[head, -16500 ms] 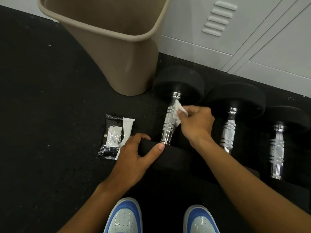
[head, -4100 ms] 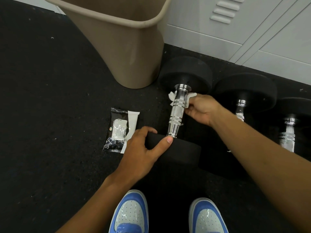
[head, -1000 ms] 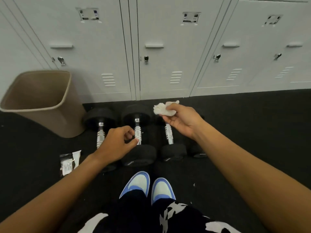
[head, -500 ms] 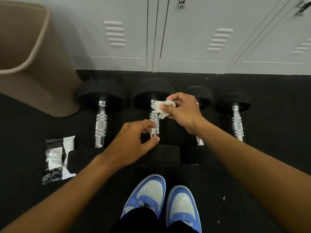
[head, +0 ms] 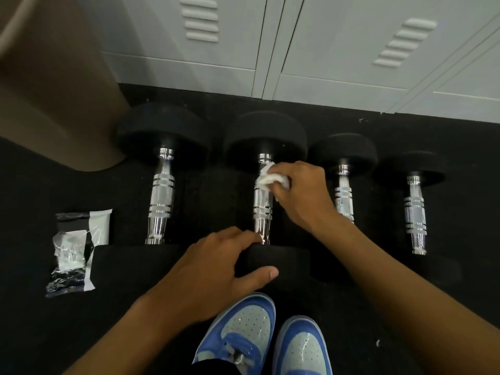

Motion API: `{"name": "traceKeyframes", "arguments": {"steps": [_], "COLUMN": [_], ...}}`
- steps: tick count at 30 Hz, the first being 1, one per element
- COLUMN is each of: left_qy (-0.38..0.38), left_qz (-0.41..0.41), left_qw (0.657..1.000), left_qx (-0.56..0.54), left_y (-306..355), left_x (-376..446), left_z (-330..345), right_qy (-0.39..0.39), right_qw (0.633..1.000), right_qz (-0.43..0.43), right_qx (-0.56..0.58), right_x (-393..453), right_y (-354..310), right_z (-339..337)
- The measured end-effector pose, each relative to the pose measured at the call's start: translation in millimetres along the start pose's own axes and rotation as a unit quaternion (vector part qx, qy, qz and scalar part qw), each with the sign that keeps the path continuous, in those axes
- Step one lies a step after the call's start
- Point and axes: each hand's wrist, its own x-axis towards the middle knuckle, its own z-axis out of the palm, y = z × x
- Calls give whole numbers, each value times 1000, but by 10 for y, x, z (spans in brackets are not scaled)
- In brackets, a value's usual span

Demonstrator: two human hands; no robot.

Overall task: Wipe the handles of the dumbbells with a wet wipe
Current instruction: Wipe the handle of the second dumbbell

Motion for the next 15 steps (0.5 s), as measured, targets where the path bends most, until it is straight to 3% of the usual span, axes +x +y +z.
{"name": "traceKeyframes", "arguments": {"steps": [4,10,15], "left_qy": [6,-15,-47], "left_qz": [-13,-32,-33], "left_qw": [999,997,993], "left_qx": [-28,-62,-105], "left_y": [-13,-55,-17], "left_x": [3,20,91], "left_z": [33,12,-35], "right_qy": [42,2,4], "right_qw": [997,998,998], "right_qz": [60,-62,-11], "right_qx": [-31,-24,-62], "right_x": [258,-82,261], "right_y": [11,-49,-23], "right_z": [98,110,181]}}
